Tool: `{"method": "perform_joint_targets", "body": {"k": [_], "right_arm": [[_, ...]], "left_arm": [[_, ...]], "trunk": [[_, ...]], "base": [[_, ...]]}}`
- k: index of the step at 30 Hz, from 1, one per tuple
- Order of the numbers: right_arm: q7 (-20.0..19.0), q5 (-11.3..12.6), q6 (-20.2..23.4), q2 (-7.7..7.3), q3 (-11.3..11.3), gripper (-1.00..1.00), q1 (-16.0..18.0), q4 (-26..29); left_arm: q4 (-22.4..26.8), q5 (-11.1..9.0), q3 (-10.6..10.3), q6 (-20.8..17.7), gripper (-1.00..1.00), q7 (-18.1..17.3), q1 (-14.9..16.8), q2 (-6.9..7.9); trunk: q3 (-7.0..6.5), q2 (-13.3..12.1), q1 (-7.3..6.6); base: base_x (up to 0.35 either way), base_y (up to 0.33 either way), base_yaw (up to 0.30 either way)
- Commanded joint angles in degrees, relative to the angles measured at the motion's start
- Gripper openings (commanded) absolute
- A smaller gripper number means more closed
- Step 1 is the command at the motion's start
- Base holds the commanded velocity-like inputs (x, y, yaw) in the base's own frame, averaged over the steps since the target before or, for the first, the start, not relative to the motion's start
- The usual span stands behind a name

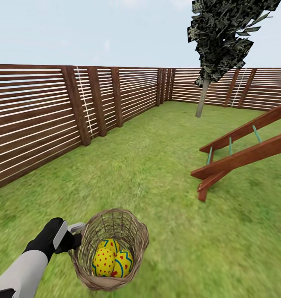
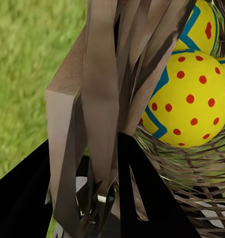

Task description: Take the three Easter eggs out of the wicker basket on the lawn in the garden, then place them on the lawn next to a single tree (choose any tree) so that all three eggs are next to the same tree and none are left in the basket.

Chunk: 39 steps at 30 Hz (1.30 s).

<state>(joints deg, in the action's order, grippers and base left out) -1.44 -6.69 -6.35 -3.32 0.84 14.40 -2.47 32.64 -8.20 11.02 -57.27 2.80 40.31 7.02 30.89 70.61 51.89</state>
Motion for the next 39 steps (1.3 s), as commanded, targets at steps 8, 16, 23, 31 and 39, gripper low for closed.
{"method": "perform_joint_targets", "body": {"k": [8, 16, 23, 31, 39], "right_arm": [[-0.1, -0.5, -0.4, -0.02, 0.1, 1.0, 0.1, -0.3], [-0.1, -0.5, -0.4, -0.02, 0.1, 1.0, 0.1, -0.3], [-0.1, -0.5, -0.4, -0.02, 0.1, 1.0, 0.1, -0.3], [-0.1, -0.5, -0.4, -0.02, 0.1, 1.0, 0.1, -0.3], [-0.1, -0.5, -0.4, -0.02, 0.1, 1.0, 0.1, -0.3]], "left_arm": [[0.1, -1.2, 0.2, -0.2, -1.0, 0.3, 0.0, 0.01], [0.1, -1.2, 0.2, -0.2, -1.0, 0.3, 0.0, 0.01], [0.1, -1.2, 0.2, -0.2, -1.0, 0.3, 0.0, 0.01], [0.1, -1.2, 0.2, -0.2, -1.0, 0.3, 0.0, 0.01], [0.1, -1.2, 0.2, -0.2, -1.0, 0.3, 0.0, 0.01]], "trunk": [[0.05, 0.0, 0.03], [0.05, 0.0, 0.03], [0.05, 0.0, 0.03], [0.05, 0.0, 0.03], [0.05, 0.0, 0.03]], "base": [[0.317, 0.0, 0.0], [0.323, 0.0, 0.0], [0.323, 0.0, 0.0], [0.323, 0.0, 0.0], [0.323, 0.0, 0.0]]}}
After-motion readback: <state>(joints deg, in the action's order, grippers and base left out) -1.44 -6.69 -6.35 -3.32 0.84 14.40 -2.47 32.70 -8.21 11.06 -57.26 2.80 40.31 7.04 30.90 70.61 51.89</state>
